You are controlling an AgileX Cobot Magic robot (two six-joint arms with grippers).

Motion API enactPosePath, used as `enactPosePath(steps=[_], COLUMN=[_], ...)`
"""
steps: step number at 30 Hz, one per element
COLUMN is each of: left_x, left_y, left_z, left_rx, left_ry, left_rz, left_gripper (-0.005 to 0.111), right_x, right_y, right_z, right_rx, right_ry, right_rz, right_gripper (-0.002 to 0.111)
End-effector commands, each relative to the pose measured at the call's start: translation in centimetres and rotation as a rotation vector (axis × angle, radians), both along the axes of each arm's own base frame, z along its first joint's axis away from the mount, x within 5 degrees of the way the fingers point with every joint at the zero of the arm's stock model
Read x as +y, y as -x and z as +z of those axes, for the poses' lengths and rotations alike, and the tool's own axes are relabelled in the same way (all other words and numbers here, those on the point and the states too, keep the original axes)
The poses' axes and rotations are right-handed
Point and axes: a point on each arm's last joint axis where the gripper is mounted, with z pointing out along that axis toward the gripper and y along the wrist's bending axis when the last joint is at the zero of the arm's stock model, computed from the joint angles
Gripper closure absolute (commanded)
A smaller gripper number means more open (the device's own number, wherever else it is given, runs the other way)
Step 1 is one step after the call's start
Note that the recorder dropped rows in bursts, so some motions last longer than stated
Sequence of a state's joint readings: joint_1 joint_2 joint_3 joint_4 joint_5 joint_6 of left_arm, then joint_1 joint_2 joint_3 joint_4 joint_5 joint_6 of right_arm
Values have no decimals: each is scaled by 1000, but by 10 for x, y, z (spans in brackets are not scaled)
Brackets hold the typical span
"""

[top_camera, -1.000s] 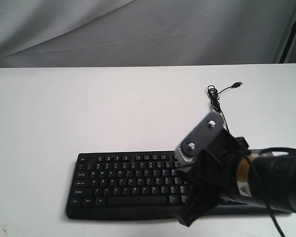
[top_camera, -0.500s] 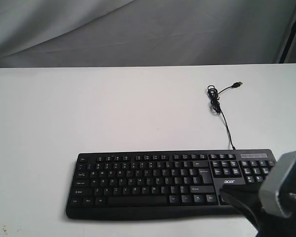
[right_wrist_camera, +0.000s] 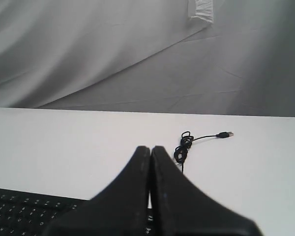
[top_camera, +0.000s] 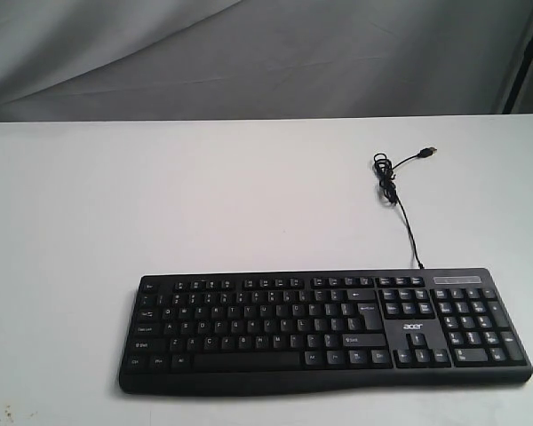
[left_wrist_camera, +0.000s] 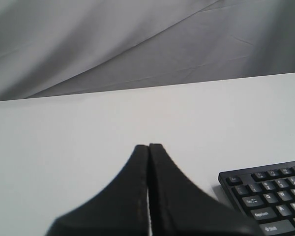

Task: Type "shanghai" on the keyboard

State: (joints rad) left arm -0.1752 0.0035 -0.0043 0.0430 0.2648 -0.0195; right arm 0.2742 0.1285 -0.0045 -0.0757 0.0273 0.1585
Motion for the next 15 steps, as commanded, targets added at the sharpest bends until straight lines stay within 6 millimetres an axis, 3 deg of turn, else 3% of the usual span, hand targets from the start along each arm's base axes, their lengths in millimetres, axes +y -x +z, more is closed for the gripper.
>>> enactPosePath(steps=[1,15], left_x=[0,0], left_y=[0,0], left_z=[-1,-1], left_rx=[-5,-5], left_ry=[-1,-1], left_rz=[-3,-3], left_gripper=[107,107], right_x=[-2,-7], right_y=[4,11], right_z=[-6,-14], right_rx=[45,105], right_ry=[3,17], right_rz=[-14,-60], right_gripper=[108,108])
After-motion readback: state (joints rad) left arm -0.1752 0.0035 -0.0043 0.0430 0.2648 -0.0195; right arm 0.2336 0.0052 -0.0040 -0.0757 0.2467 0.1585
